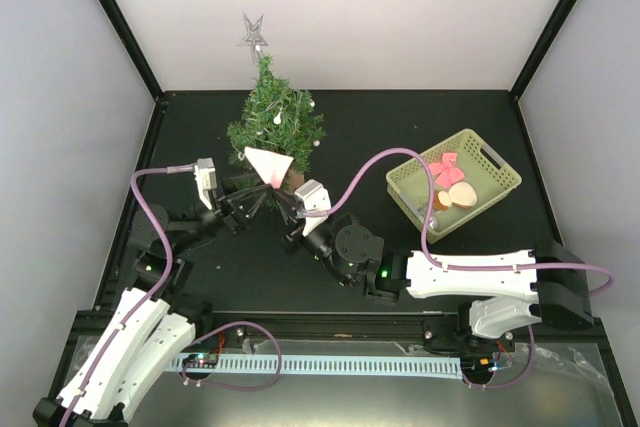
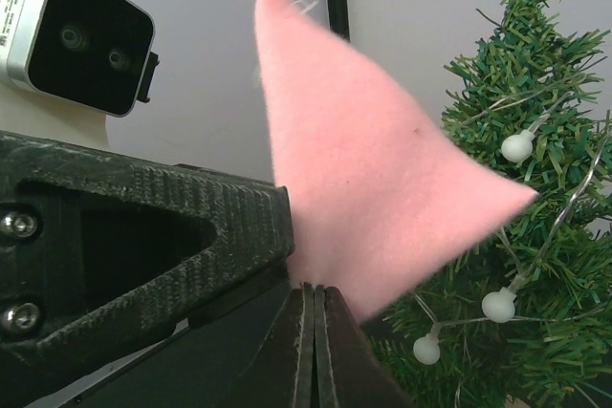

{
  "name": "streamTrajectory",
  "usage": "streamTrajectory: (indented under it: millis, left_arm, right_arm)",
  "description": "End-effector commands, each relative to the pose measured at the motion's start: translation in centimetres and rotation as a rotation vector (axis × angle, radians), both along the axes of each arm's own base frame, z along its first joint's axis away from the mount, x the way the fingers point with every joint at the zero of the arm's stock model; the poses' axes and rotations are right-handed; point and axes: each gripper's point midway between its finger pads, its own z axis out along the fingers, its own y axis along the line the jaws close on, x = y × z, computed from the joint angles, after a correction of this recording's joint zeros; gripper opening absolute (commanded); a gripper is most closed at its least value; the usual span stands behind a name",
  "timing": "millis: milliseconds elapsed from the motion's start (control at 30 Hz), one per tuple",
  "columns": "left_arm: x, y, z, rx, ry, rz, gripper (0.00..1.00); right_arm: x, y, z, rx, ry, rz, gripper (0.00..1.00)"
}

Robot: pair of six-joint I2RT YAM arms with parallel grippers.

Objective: Decorate the small christmas tree
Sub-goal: Hang the decoration item on the Christmas tree.

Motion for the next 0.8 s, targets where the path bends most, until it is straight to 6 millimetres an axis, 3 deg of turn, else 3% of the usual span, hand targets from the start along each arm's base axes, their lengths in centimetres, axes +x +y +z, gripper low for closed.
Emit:
streamTrajectory:
  millis: [0,100,200,467,600,767]
  left_arm:
    - [-0.9,-0.4,0.9,-0.011,-0.043,-0.05,0.51]
    - [-0.9,-0.5,1.0,-0.01,-0.048,-0.05,0.51]
    - [-0.8,-0.3,1.2,-0.013,-0.058,-0.037,0.44]
    - [-1.0,-0.3,1.6,0.007,-0.122,-0.031,0.03]
    - [-1.4,-0.2,0.7,0.109,-0.15,-0.004,0.02]
    - [-2.5,0.1,-0.8,0.313,-0.213,0.005,0.01]
  right_arm:
    - [-0.1,-0.3,1.1,0.063,0.007,-0.01,0.01]
    - [-0.1,-0.4,1.2,0.068,0.007,-0.006,0.01]
    - [-0.3,-0.2,1.1,0.07,0.004,0.009,0.01]
    - [-1.2,0.8,0.5,0.035,-0.011,0.08,0.02]
    - [-2.4,0.2,0.1,-0.046,-0.03,0.147,0.18]
    - [-3.7,-4.2,2.1,-0.048,-0.027,0.188,0.37]
